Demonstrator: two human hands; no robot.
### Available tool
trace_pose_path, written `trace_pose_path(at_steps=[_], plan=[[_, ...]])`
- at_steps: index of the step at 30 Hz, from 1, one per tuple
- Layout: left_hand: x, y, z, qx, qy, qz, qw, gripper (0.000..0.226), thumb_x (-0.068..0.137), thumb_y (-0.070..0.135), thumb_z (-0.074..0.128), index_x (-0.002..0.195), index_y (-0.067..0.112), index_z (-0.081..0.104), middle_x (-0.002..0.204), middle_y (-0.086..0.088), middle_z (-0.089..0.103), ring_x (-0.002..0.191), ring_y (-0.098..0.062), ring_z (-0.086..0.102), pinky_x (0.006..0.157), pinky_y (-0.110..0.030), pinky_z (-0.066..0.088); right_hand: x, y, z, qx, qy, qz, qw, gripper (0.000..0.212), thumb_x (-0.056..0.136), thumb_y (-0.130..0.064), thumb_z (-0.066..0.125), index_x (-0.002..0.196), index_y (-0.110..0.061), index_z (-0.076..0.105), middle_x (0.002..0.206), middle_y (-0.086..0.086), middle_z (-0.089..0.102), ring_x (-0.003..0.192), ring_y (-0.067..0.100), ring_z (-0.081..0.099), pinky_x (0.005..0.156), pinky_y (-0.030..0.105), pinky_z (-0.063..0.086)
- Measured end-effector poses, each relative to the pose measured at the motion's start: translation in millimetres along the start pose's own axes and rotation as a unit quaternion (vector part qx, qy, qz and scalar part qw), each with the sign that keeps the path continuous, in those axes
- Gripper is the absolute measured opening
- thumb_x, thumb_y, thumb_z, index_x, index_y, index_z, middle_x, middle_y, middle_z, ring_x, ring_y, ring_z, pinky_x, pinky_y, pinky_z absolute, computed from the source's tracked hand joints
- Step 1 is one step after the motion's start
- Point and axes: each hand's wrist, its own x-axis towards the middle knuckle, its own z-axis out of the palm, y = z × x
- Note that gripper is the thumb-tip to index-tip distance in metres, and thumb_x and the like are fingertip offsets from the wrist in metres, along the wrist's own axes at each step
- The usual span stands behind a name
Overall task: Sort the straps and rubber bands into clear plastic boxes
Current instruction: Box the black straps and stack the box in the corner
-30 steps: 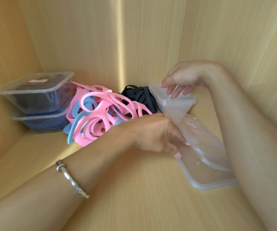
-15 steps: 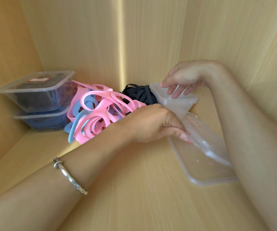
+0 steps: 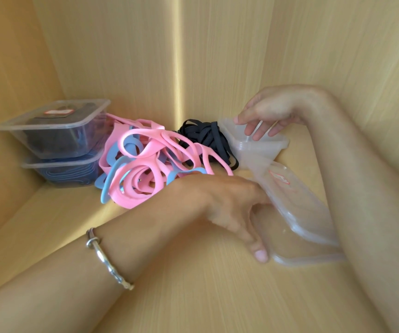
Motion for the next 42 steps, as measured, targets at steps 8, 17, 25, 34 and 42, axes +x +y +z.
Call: trace_pose_path(at_steps=[8, 17, 25, 34, 42], plan=[[4, -5, -2, 0.035, 0.093, 0.034, 0.994, 0.064, 0.069, 0.06, 0.074, 0.126, 0.036, 0.06, 0.127, 0.018, 0.059, 0.117, -0.006, 0.052, 0.096, -0.031, 0.045, -1, 1, 0, 0.001, -0.002, -0.002, 1.0, 0.034, 0.094, -0.037, 0.06, 0.117, -0.014, 0.058, 0.105, 0.005, 0.069, 0.095, 0.021, 0.069, 0.089, 0.037, 0.05], [3, -9, 1, 0.117, 0.123, 0.004, 0.985, 0.054, 0.071, 0.072, 0.061, 0.11, 0.035, 0.068, 0.112, 0.017, 0.064, 0.101, -0.009, 0.058, 0.079, -0.034, 0.049, -1, 1, 0, 0.001, -0.003, -0.003, 1.0, 0.033, 0.094, -0.037, 0.06, 0.118, -0.014, 0.059, 0.104, 0.005, 0.069, 0.096, 0.021, 0.069, 0.089, 0.037, 0.05], [-3, -11, -9, 0.116, 0.218, 0.023, 0.969, 0.068, 0.073, 0.078, 0.031, 0.093, 0.027, 0.072, 0.087, 0.008, 0.066, 0.078, -0.014, 0.06, 0.065, -0.036, 0.05, 0, 1, 0, 0.002, -0.005, -0.003, 1.0, 0.035, 0.094, -0.037, 0.059, 0.12, -0.013, 0.058, 0.104, 0.004, 0.069, 0.096, 0.02, 0.069, 0.089, 0.037, 0.05], [-5, 0, -11, 0.029, 0.29, 0.003, 0.957, 0.032, 0.09, 0.05, 0.055, 0.098, 0.021, 0.063, 0.074, 0.015, 0.063, 0.062, 0.002, 0.052, 0.062, -0.03, 0.042, 1, 3, -1, -0.002, -0.008, -0.002, 1.0, 0.035, 0.093, -0.038, 0.061, 0.117, -0.013, 0.06, 0.103, 0.004, 0.069, 0.093, 0.02, 0.069, 0.09, 0.037, 0.051], [-9, -5, -4, 0.023, 0.045, -0.042, 0.998, 0.043, 0.077, 0.062, 0.064, 0.11, 0.035, 0.071, 0.097, 0.023, 0.07, 0.081, 0.002, 0.059, 0.079, -0.022, 0.049, 5, 2, 2, -0.016, -0.01, 0.0, 1.0, 0.032, 0.093, -0.034, 0.062, 0.116, -0.012, 0.061, 0.099, 0.001, 0.068, 0.098, 0.02, 0.068, 0.088, 0.035, 0.049]])
